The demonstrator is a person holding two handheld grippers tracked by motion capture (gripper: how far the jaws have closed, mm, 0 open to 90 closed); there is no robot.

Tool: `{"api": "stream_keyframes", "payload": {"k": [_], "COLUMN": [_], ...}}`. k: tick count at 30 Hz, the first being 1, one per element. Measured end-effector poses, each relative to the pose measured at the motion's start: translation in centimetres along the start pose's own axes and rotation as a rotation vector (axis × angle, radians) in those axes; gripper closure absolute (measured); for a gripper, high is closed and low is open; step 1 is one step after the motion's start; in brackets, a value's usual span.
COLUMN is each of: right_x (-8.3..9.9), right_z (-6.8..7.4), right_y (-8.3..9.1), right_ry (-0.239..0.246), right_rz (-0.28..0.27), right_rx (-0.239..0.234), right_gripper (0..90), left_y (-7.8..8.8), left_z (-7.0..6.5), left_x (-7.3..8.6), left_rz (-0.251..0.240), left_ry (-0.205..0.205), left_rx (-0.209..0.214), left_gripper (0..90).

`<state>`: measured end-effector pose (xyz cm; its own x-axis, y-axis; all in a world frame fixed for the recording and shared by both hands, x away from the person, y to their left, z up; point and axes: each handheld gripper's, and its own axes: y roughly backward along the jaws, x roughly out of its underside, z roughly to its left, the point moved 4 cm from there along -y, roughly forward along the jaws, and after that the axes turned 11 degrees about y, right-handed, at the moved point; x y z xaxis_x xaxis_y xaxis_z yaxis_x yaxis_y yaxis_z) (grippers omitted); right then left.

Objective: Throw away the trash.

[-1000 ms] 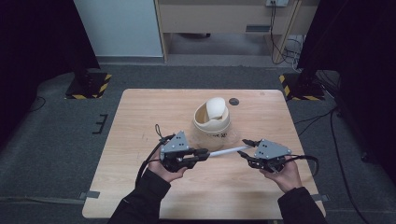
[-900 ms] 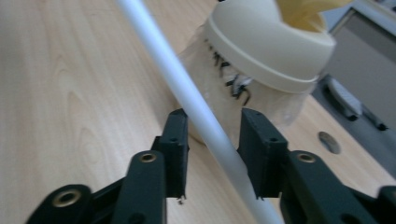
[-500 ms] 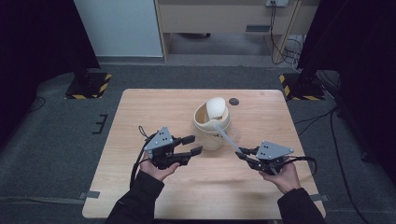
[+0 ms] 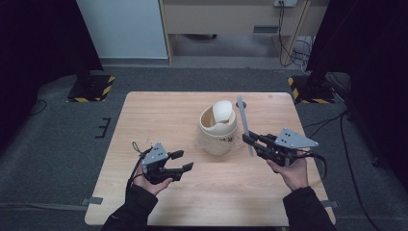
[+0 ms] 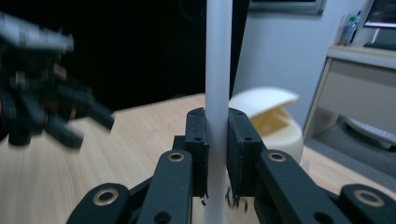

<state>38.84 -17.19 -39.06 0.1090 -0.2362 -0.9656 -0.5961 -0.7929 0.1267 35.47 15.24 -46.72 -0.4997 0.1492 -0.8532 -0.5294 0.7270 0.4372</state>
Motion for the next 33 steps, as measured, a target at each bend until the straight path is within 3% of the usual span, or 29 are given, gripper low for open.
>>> {"api": "stream_keyframes", "payload": {"k": [1,7,11,16,24,33], "right_x": [-0.4,-2.1,-3.6,-5.1,-6.4,-6.3], "right_z": [-0.2,-0.9,-1.5,-2.0,-2.2,-1.4], "right_y": [-0.2,-1.1,-2.1,-3.0,-5.3,-9.5], "right_ry": [-0.006,-0.017,-0.028,-0.039,-0.053,-0.059], "right_rz": [-0.014,-0.066,-0.109,-0.148,-0.196,-0.192], "right_rx": [0.010,0.044,0.074,0.112,0.137,0.133], "right_gripper": [80.1,79.9,79.9,79.9,80.0,79.9], "left_y": [0.0,0.5,0.2,0.0,0.1,0.1], "left_z": [0.0,2.5,3.7,4.9,6.0,6.2], "left_x": [0.0,3.6,4.6,5.6,5.8,5.7], "left_rz": [0.000,0.094,0.129,0.194,0.205,0.202], "left_ry": [0.000,0.045,0.057,0.047,0.072,0.075], "left_rx": [0.000,-0.119,-0.166,-0.204,-0.232,-0.234], "left_gripper": [36.6,30.5,23.3,21.3,20.5,20.5]}}
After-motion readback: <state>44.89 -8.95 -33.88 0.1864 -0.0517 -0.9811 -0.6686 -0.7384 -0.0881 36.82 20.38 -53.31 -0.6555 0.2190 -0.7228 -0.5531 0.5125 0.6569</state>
